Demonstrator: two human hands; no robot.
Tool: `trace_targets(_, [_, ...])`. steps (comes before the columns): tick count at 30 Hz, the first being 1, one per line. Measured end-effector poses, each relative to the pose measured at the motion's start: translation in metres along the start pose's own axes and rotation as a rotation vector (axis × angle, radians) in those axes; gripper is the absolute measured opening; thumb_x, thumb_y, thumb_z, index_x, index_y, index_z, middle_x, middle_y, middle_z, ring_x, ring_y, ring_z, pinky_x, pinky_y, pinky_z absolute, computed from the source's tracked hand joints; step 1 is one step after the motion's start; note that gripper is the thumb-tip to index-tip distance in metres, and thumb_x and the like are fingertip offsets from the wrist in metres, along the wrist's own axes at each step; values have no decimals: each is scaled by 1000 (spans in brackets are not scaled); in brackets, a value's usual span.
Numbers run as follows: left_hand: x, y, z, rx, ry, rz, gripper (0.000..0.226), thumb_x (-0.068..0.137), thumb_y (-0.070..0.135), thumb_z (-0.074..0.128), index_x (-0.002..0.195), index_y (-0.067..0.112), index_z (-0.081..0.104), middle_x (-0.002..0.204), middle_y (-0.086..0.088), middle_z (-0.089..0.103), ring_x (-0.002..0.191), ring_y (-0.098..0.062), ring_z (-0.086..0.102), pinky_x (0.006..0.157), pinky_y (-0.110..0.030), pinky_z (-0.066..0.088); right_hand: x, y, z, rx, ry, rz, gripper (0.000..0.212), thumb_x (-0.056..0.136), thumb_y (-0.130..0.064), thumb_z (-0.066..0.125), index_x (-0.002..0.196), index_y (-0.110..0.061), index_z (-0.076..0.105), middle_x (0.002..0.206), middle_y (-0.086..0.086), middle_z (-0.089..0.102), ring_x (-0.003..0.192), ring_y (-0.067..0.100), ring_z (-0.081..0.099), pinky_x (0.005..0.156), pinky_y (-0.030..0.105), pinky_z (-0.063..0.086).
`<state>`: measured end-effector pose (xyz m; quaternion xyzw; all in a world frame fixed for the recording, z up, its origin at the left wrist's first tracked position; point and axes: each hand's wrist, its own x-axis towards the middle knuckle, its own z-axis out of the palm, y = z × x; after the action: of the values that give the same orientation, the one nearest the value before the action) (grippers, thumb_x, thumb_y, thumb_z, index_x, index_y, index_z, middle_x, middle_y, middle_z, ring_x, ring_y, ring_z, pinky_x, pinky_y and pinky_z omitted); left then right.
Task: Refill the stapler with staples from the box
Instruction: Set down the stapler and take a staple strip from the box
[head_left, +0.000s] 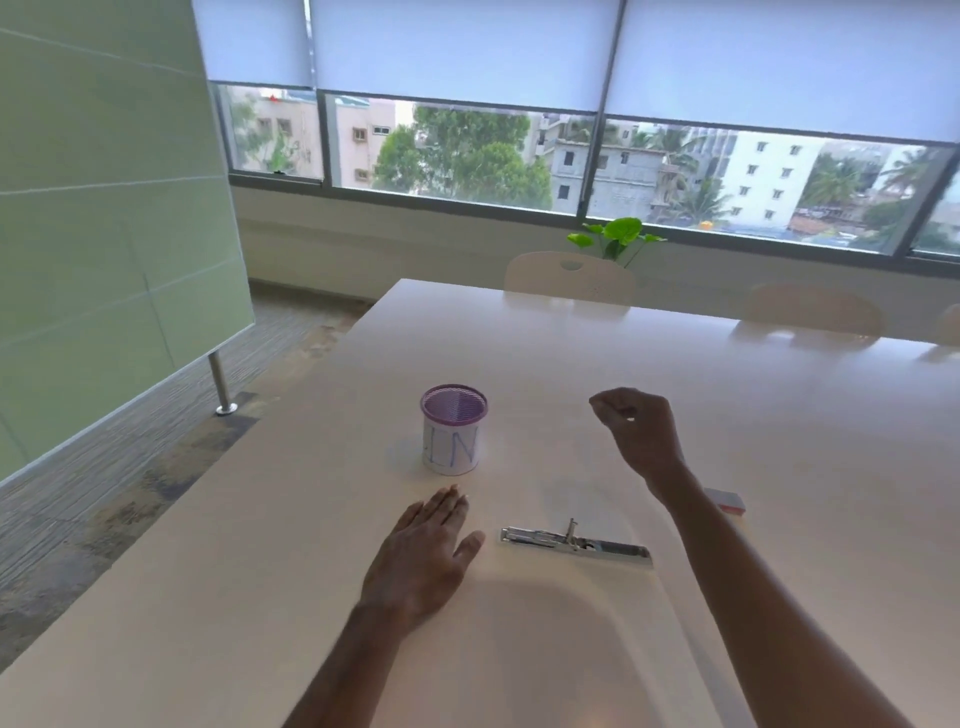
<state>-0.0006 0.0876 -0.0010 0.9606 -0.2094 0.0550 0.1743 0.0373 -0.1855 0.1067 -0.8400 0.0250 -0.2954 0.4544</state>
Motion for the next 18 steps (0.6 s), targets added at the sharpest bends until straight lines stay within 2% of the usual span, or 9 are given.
trace_targets(6, [4, -3, 2, 27, -13, -8, 60, 99, 52, 28, 152, 25, 21, 162, 11, 14, 147, 0, 7, 120, -27, 6, -28, 62, -79, -115, 264, 212, 15, 83, -1, 65, 89, -8, 77, 88, 15, 75, 74, 29, 69, 70, 37, 56])
trace_targets(10, [5, -5, 2, 6, -6, -18, 59, 98, 51, 30, 151, 25, 24, 161, 11, 17, 147, 0, 10, 120, -27, 8, -49, 94, -112, -285, 381, 277, 17, 80, 2, 62, 91, -3, 75, 95, 20, 71, 82, 35, 68, 85, 38, 51])
trace_targets(14, [5, -3, 0, -13, -7, -13, 58, 98, 49, 34, 150, 24, 28, 161, 9, 22, 147, -2, 15, 120, -28, 12, -58, 116, -122, -365, 336, 364, 24, 79, 2, 62, 101, -4, 72, 104, 20, 64, 88, 37, 65, 85, 37, 48])
trace_targets(18, [1, 0, -4, -37, 21, -43, 56, 97, 48, 40, 148, 26, 33, 159, 10, 26, 145, -5, 21, 118, -28, 16, -60, 131, -121, -417, 174, 393, 35, 80, -4, 65, 115, -6, 68, 114, 19, 61, 96, 36, 64, 89, 38, 49])
